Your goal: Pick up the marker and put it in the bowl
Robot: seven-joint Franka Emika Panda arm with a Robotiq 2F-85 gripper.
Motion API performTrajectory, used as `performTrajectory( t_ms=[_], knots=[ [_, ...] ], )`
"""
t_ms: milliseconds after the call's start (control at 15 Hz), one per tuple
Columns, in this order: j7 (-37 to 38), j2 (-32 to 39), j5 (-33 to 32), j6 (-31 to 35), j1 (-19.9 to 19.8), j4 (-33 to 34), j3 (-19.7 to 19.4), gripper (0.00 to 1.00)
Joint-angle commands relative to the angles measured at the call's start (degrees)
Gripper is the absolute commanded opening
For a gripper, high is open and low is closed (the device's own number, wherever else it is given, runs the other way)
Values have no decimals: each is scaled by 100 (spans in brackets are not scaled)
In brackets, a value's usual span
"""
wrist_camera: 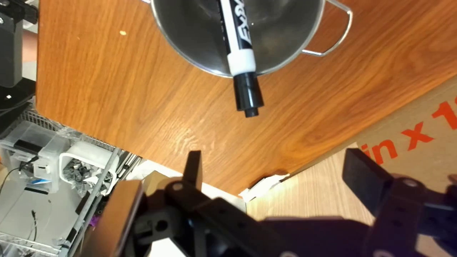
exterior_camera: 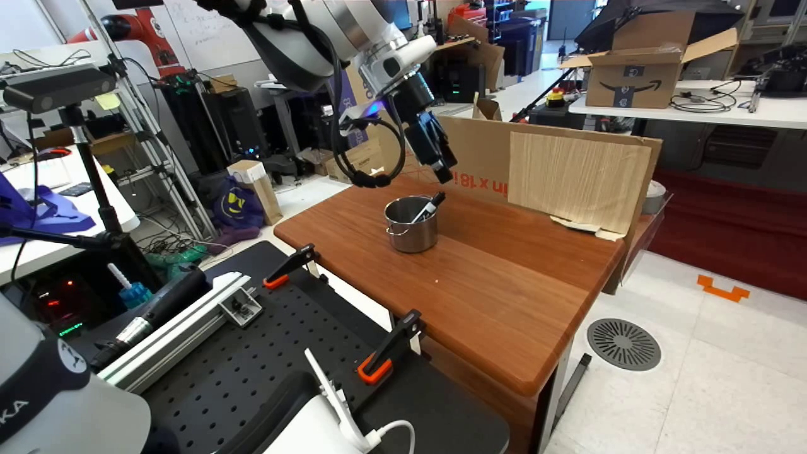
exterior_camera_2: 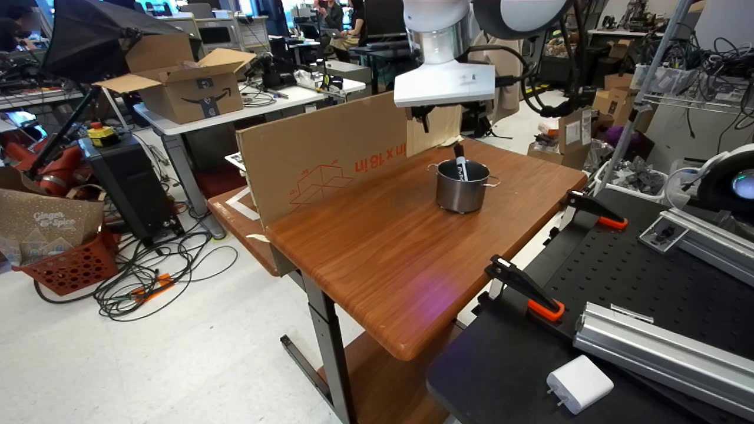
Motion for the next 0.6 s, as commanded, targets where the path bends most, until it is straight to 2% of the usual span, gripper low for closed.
performTrajectory(
  t_ms=[0, 67, 133, 533],
  knots=[
    [-226, -451, 126, -88, -103, -281, 229, 100],
    [-414, -572, 243, -154, -124, -353, 314, 100],
    [-114, -284, 24, -62, -104, -126, 248, 100],
    [-135, -303, 22, -72, -127, -159, 273, 100]
  ],
)
